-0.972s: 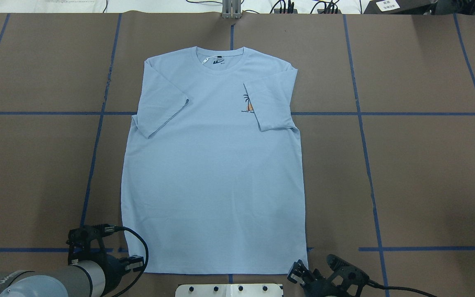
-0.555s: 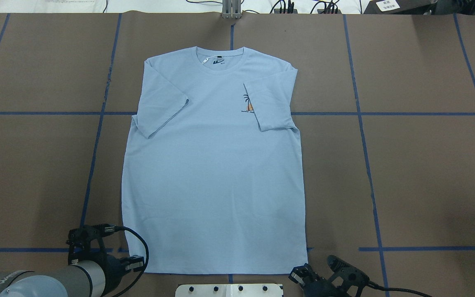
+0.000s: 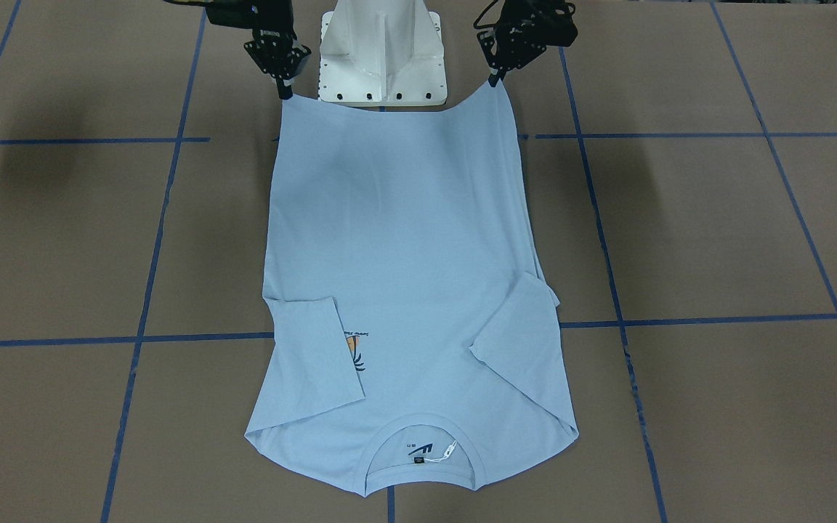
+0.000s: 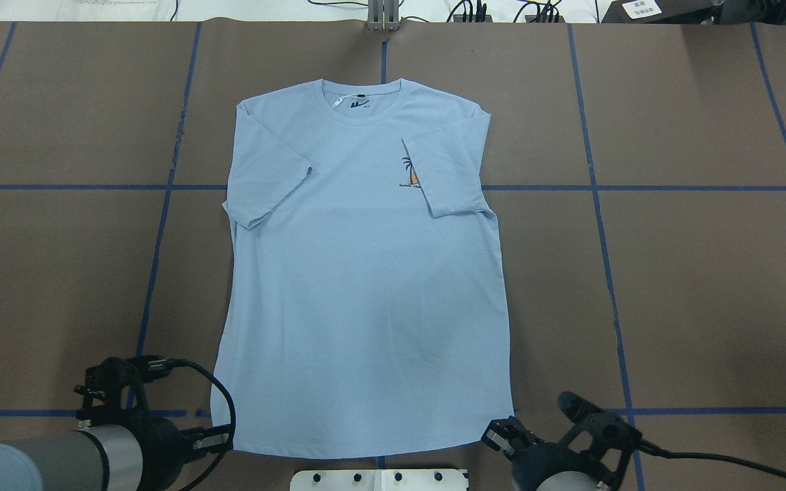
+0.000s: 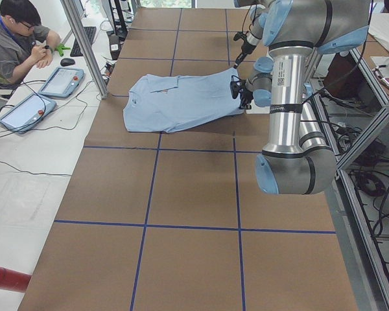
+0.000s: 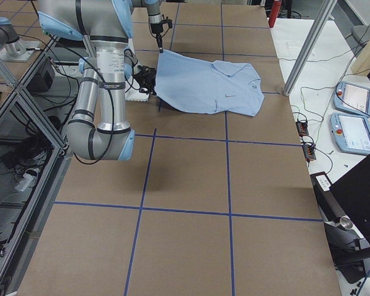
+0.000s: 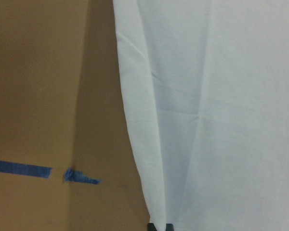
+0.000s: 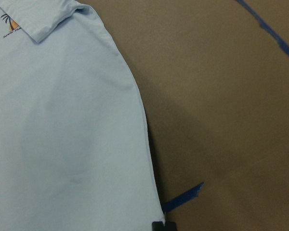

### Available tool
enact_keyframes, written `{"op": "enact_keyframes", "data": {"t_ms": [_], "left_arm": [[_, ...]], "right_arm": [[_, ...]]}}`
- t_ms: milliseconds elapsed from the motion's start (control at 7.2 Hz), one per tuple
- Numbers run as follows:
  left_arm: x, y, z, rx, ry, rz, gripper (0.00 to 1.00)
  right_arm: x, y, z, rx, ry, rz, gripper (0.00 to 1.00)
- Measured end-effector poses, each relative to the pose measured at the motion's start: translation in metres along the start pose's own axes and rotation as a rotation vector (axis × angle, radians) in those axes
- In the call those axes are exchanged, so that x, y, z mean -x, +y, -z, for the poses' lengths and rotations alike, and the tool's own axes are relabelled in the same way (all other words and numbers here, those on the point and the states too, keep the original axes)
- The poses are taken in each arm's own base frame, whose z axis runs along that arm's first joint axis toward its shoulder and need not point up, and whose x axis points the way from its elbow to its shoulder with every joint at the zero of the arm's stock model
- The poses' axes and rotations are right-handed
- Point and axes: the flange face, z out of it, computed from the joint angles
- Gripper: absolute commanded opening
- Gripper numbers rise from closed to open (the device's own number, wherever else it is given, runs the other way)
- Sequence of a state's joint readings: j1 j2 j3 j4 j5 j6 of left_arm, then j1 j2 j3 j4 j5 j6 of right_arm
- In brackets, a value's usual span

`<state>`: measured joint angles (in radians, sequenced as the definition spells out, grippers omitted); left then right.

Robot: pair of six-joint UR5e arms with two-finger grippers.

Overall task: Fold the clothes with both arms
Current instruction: 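Lift the hem with both grippers and fold it toward the collar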

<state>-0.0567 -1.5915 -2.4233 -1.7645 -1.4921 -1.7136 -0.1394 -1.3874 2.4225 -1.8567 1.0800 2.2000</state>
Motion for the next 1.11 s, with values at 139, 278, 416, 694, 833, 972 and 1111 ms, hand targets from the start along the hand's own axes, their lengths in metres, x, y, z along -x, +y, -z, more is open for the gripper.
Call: {"op": "enact_keyframes", "data": {"t_ms": [139, 278, 416, 694, 833, 972, 1111], "left_arm": [[-0.02, -0.007, 0.057, 0.045, 0.034, 0.017, 0.0], [-0.042, -0.017, 0.104, 0.074, 0.06, 0.029, 0.0], [-0.059, -0.025, 0.135, 0.087, 0.074, 0.01, 0.0], [-0.073, -0.048, 0.151, 0.045, 0.064, -0.098, 0.0], [-0.076, -0.074, 0.143, -0.016, 0.029, -0.15, 0.0], [-0.079, -0.109, 0.131, -0.085, -0.019, -0.192, 0.0], [-0.081, -0.149, 0.111, -0.143, -0.069, -0.218, 0.0]], "right_arm": [[0.007, -0.032, 0.057, 0.058, 0.038, -0.003, 0.0], [0.017, -0.056, 0.093, 0.108, 0.063, -0.009, 0.0], [0.026, -0.074, 0.108, 0.118, 0.069, 0.017, 0.0], [0.044, -0.111, 0.116, 0.089, 0.053, 0.117, 0.0], [0.059, -0.132, 0.113, 0.063, 0.047, 0.165, 0.0], [0.078, -0.153, 0.103, 0.041, 0.041, 0.187, 0.0], [0.101, -0.173, 0.084, 0.026, 0.036, 0.178, 0.0]]}}
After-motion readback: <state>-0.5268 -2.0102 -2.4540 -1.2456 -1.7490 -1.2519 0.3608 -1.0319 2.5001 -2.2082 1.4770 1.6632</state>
